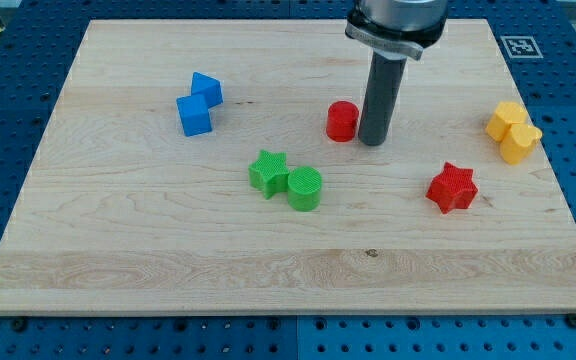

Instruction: Move the red circle to the center of the board

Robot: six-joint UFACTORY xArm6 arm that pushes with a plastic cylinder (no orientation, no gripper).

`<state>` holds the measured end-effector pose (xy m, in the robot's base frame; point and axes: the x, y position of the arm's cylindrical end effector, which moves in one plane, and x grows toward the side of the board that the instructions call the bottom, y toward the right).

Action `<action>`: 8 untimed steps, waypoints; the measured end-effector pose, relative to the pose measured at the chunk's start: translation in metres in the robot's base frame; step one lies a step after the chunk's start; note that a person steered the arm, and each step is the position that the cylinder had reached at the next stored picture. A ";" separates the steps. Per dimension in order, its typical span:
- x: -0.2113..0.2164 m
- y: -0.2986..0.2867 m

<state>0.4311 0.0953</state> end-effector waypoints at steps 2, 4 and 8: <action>0.000 -0.019; -0.026 -0.024; -0.046 -0.024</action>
